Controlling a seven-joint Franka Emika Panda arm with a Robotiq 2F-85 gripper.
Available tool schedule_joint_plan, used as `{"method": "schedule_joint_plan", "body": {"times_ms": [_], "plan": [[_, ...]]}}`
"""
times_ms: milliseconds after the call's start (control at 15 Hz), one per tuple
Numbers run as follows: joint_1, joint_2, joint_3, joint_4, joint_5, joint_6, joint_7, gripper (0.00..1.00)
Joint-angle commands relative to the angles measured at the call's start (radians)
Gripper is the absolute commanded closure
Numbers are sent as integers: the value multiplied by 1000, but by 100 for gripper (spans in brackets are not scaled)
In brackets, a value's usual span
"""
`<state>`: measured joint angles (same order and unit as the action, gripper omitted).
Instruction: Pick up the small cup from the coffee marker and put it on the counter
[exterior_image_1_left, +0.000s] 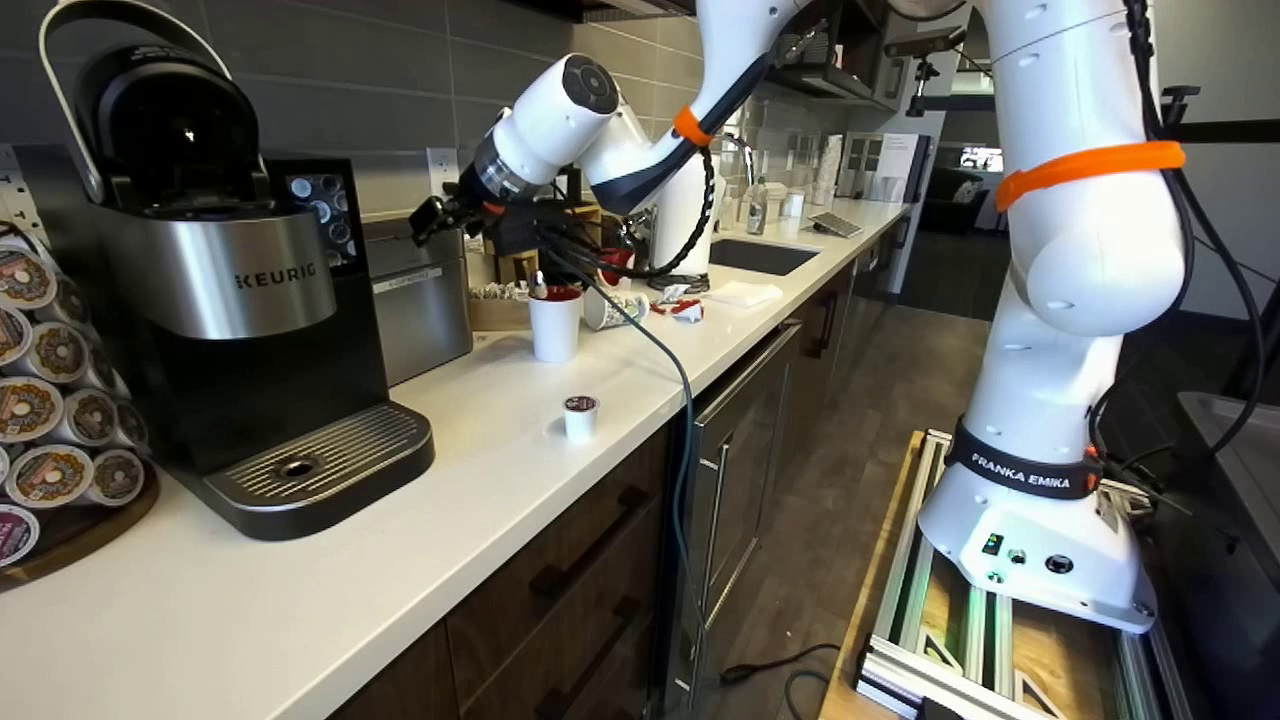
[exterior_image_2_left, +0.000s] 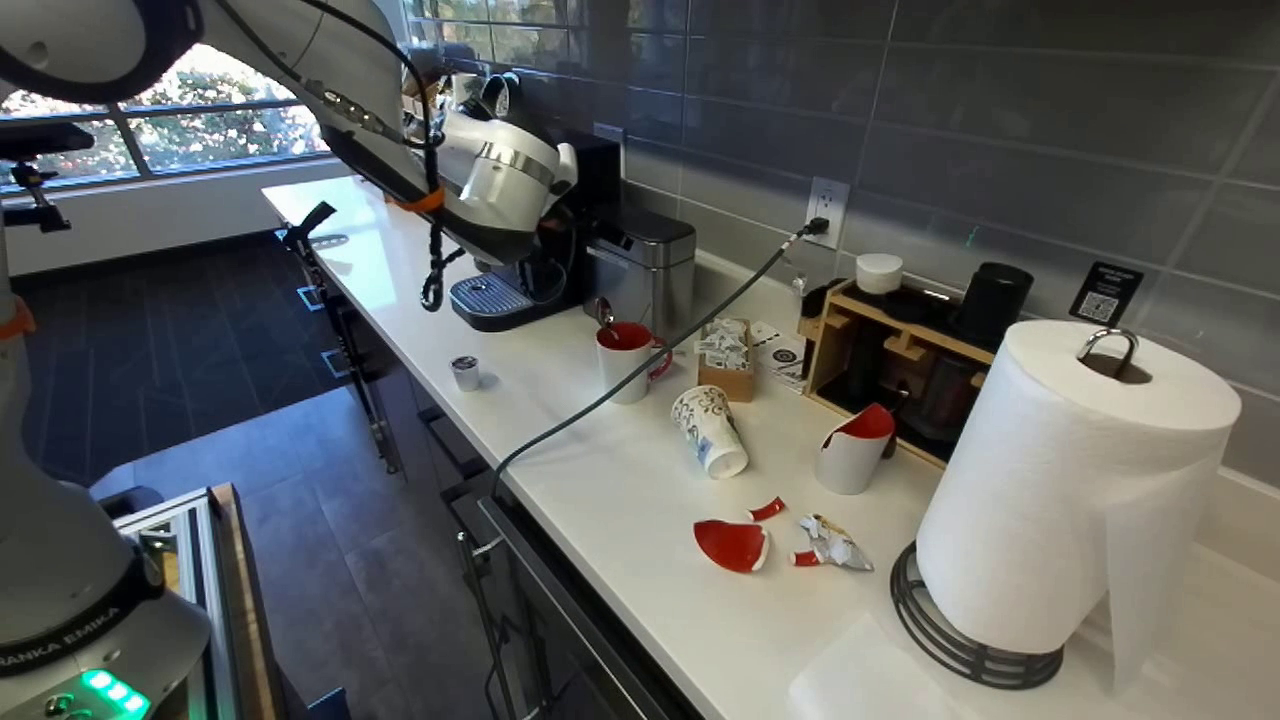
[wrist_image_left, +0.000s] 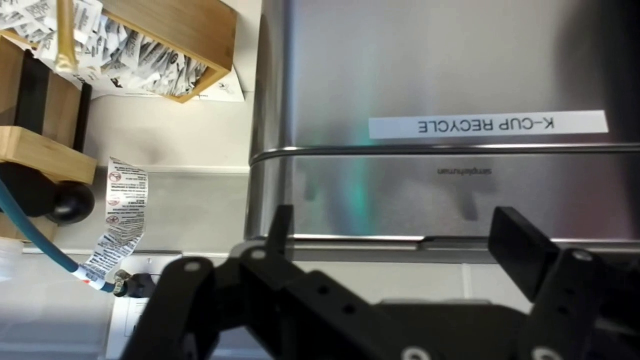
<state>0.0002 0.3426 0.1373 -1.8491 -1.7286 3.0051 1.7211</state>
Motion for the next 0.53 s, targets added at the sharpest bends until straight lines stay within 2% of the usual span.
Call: {"method": "schedule_joint_plan", "body": {"times_ms": [0,467], "plan": [[-4,32,1,24,66,11,-59,0],[0,55,8,43,185,-15,-171,0]]}}
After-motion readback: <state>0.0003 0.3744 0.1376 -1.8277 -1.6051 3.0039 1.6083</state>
